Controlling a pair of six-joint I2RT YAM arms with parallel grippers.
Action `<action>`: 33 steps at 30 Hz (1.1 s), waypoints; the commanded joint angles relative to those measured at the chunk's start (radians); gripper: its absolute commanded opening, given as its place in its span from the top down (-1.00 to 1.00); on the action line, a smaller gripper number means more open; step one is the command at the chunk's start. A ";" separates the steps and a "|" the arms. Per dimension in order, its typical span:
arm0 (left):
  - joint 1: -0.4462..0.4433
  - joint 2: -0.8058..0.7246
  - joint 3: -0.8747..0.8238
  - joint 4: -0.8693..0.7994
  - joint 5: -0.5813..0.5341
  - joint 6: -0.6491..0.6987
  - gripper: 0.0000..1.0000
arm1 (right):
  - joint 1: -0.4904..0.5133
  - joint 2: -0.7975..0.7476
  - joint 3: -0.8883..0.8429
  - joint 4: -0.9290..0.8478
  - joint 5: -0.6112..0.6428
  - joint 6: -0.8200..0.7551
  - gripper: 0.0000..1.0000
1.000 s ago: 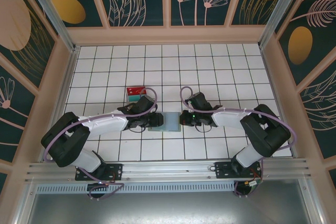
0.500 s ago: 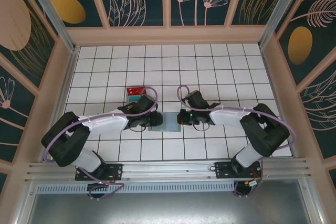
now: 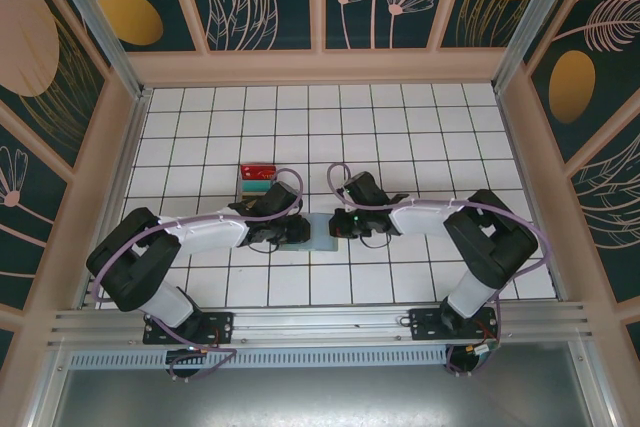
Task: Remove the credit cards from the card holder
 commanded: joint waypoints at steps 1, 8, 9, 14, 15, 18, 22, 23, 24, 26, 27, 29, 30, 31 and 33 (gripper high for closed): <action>-0.003 0.019 -0.005 0.012 0.024 -0.005 0.43 | 0.015 0.025 0.024 -0.021 -0.018 -0.029 1.00; -0.003 0.023 -0.005 0.015 0.034 -0.005 0.43 | 0.020 0.010 0.055 -0.009 -0.048 -0.033 1.00; -0.003 0.023 -0.006 0.016 0.034 -0.005 0.43 | 0.021 0.003 0.057 -0.007 -0.053 -0.035 1.00; -0.002 0.021 -0.009 0.017 0.033 -0.006 0.43 | 0.021 -0.032 0.064 -0.003 -0.051 -0.038 1.00; -0.002 0.023 -0.009 0.017 0.034 -0.007 0.43 | 0.023 -0.035 0.063 -0.003 -0.048 -0.038 1.00; -0.003 0.023 -0.006 0.017 0.035 -0.006 0.42 | 0.021 -0.046 0.060 -0.006 -0.043 -0.036 1.00; -0.003 -0.004 0.000 -0.007 0.006 -0.006 0.41 | 0.020 -0.062 0.047 -0.046 0.007 -0.039 0.95; -0.003 -0.018 0.001 -0.019 -0.008 -0.006 0.40 | 0.019 -0.064 0.041 -0.057 0.020 -0.038 0.95; -0.003 -0.032 0.000 -0.029 -0.019 -0.007 0.39 | 0.016 -0.066 0.035 -0.065 0.029 -0.038 0.95; -0.003 -0.065 -0.003 -0.053 -0.055 -0.009 0.35 | 0.012 -0.068 0.013 -0.066 0.035 -0.036 0.94; -0.002 -0.079 -0.005 -0.065 -0.074 -0.011 0.34 | 0.011 -0.070 0.004 -0.066 0.040 -0.034 0.94; 0.000 -0.108 -0.014 -0.084 -0.108 -0.016 0.32 | 0.006 -0.074 -0.012 -0.071 0.050 -0.032 0.91; 0.003 -0.122 -0.022 -0.087 -0.117 -0.023 0.30 | 0.005 -0.076 -0.018 -0.071 0.054 -0.032 0.90; 0.006 -0.134 -0.032 -0.084 -0.123 -0.030 0.27 | 0.003 -0.077 -0.023 -0.072 0.056 -0.034 0.90; 0.016 -0.147 -0.052 -0.075 -0.126 -0.044 0.24 | 0.001 -0.073 -0.030 -0.075 0.066 -0.033 0.89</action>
